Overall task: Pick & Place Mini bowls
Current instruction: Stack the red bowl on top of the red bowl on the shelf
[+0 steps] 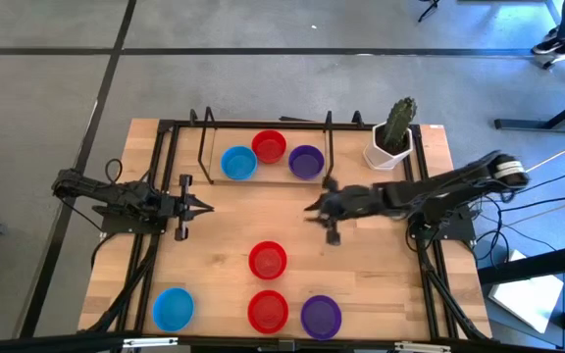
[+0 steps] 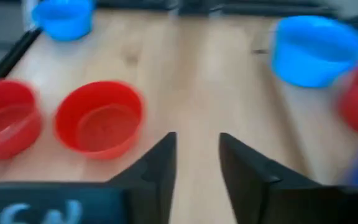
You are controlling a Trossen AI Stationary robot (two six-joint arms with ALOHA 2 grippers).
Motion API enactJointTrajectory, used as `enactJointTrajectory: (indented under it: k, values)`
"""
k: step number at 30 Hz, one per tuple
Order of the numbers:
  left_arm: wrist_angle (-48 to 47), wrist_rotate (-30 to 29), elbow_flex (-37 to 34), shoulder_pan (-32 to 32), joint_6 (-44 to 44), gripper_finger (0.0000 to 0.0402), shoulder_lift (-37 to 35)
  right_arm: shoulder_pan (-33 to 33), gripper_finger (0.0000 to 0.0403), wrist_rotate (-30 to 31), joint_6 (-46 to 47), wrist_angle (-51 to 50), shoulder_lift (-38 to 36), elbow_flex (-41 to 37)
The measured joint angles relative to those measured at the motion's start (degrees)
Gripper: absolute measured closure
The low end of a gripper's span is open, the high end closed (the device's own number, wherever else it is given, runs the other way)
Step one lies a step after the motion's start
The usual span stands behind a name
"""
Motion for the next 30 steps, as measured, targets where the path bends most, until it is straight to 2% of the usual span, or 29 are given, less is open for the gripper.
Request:
enactJointTrajectory:
  k: [5, 10, 20, 30]
  values:
    - [0.0, -0.1, 0.0, 0.0, 0.0, 0.0395, 0.0, 4.3, 0.0212, -1.3, -10.5, -5.8, 11.5, 10.7]
    - [0.0, -0.1, 0.0, 0.0, 0.1, 0.0392, 0.0, 8.4, 0.0183, -1.9, -18.2, -11.1, 20.6, 18.0]
    - [0.0, -0.2, 0.0, 0.0, 0.1, 0.0397, 0.0, 11.0, 0.0191, -2.3, -21.3, -12.7, 32.8, 25.0]
    - [-0.1, -0.2, 0.0, 0.0, 0.2, 0.0398, 0.0, 11.0, 0.0192, -2.2, -23.5, -12.2, 34.7, 25.3]
